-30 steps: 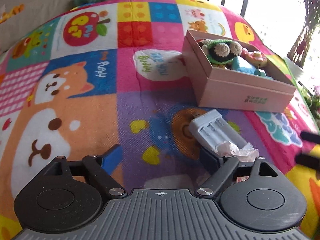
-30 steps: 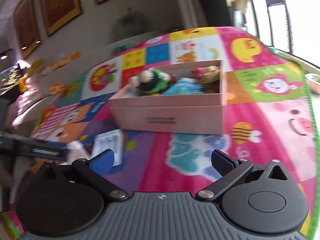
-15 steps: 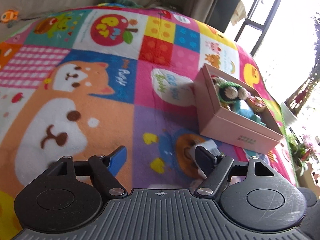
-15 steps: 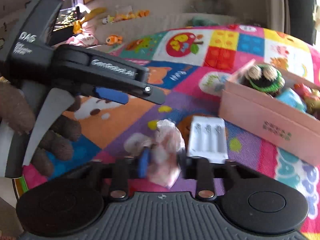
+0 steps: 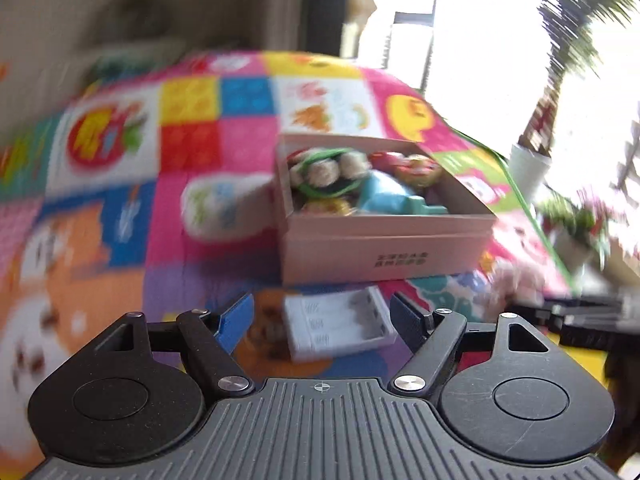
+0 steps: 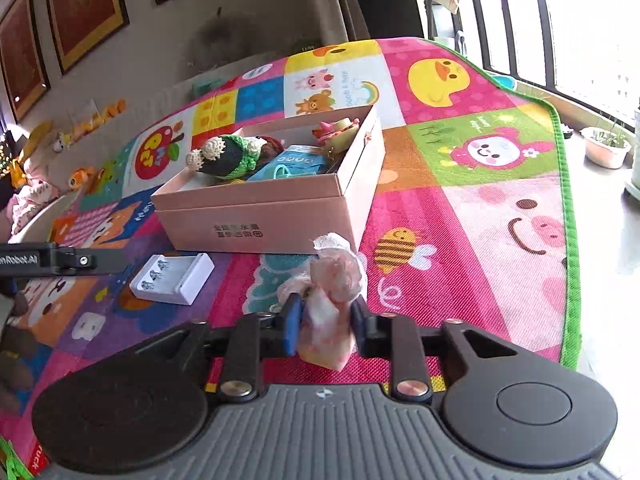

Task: Organize objects
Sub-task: 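Set the charger on the mat with the left tool while the right tool grasps the pink tissue flower, then grasp the white battery charger with the left tool while the right tool holds the flower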

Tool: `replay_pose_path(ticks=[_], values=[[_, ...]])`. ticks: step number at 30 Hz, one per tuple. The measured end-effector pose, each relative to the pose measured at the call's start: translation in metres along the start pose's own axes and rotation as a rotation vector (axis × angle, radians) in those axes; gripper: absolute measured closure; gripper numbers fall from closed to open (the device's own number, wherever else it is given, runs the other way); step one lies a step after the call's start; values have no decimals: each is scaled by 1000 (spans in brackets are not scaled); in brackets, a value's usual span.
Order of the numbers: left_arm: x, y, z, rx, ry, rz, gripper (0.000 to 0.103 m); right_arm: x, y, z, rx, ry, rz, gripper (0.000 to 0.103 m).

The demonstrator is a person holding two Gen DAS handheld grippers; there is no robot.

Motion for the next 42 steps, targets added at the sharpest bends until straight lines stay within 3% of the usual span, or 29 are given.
replay_pose_path(ticks=[1, 3, 7, 14, 18, 22, 27, 32, 35, 42], values=[[3, 3, 2, 13, 56, -23, 23, -2, -2, 0, 16, -11, 1, 44], [4, 12, 4, 4, 116, -62, 23, -4, -6, 0, 37, -26, 9, 33], [-3, 35, 8, -37, 122, -133, 23, 0, -10, 0, 57, -13, 20, 20], [-2, 50, -3, -153, 102, -241, 24, 4, -11, 2, 57, 24, 24, 13], [17, 26, -17, -174, 194, -324, 24, 5, -10, 3, 57, 26, 19, 11], [36, 9, -24, -138, 314, -217, 24, 5, -9, 3, 54, 27, 13, 8], [38, 15, -11, -65, 283, -159, 24, 6, -9, 3, 57, 28, 7, 6], [50, 44, -8, -134, 303, -149, 24, 7, -9, 3, 55, 28, 7, 5], [49, 50, -7, -153, 245, -158, 23, 7, -9, 3, 57, 31, 10, 5], [50, 50, -9, -160, 219, -138, 23, 7, -8, 3, 55, 33, 3, 5]])
Point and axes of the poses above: each gripper's, at about its wrist camera, not at the fingertips, and y roughly the way its jaws point, x to its right, z to its top, the point moved 3 cm from there along y, roughly the way its jaws point, and after that the axes turned 14 degrees about z, right-handed, at the moved point
